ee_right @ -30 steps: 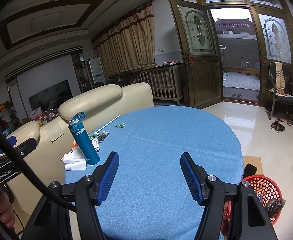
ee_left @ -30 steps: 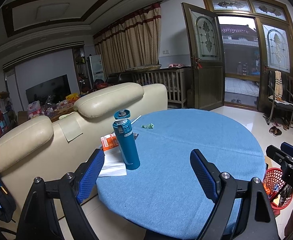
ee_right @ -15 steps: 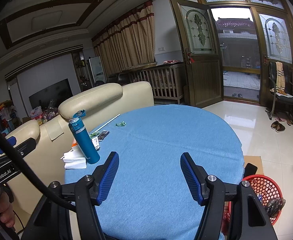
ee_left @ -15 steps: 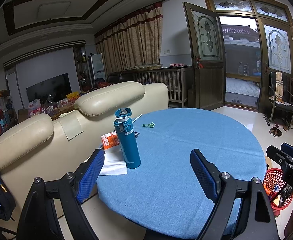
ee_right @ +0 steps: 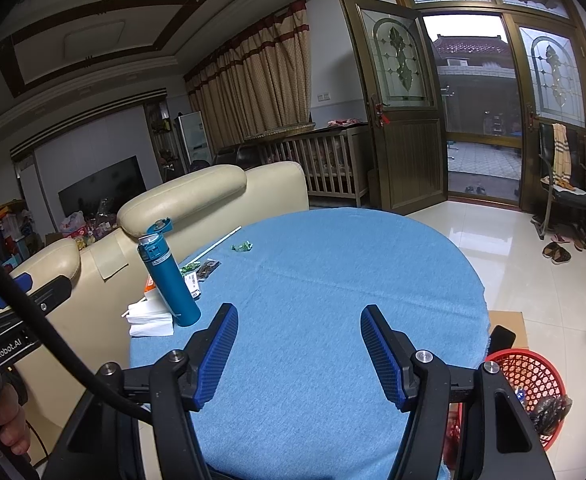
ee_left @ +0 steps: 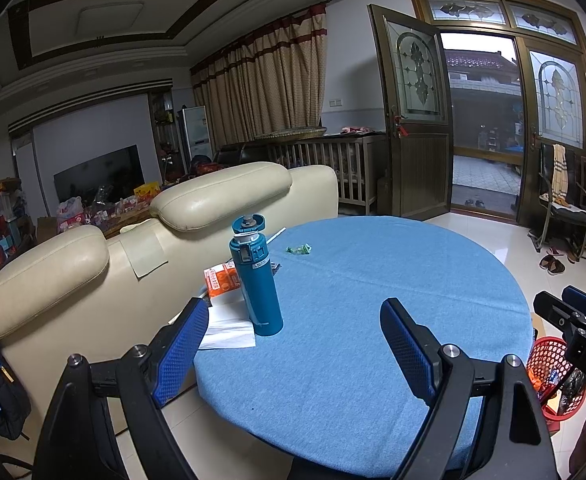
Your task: Collect trash
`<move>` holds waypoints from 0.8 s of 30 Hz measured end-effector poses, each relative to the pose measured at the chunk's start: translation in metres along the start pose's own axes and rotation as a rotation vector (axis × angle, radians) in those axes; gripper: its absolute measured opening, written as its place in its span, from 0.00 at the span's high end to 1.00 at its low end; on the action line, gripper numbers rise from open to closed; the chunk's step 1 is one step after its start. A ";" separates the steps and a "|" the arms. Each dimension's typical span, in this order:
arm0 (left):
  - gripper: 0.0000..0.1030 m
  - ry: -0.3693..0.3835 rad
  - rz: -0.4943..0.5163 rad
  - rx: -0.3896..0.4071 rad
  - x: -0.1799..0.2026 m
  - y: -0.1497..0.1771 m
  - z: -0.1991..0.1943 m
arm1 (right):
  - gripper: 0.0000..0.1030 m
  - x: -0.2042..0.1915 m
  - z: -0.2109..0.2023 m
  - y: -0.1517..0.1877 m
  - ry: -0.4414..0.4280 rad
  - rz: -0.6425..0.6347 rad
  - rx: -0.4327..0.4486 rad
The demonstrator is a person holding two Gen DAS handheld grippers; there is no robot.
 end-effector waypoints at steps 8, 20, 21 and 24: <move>0.15 0.001 -0.001 0.000 0.000 0.000 0.000 | 0.34 0.000 0.000 0.000 -0.001 0.000 -0.001; 0.15 -0.002 -0.006 -0.002 -0.002 0.002 0.000 | 0.34 -0.001 0.001 0.001 -0.001 -0.002 -0.003; 0.15 -0.002 -0.006 -0.002 -0.003 0.003 0.001 | 0.34 -0.001 0.001 0.001 -0.002 -0.002 -0.002; 0.15 -0.002 -0.005 -0.003 -0.003 0.003 0.001 | 0.34 -0.001 0.001 0.001 -0.002 -0.003 -0.005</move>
Point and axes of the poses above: each gripper's, at about its wrist camera, not at the fingertips, and z roughly the way its jaws point, x to its right, y to its underside, the point moved 8 cm from there along z, roughly the way its jaws point, and after that the axes turned 9 degrees about -x, right-handed, at the moved point
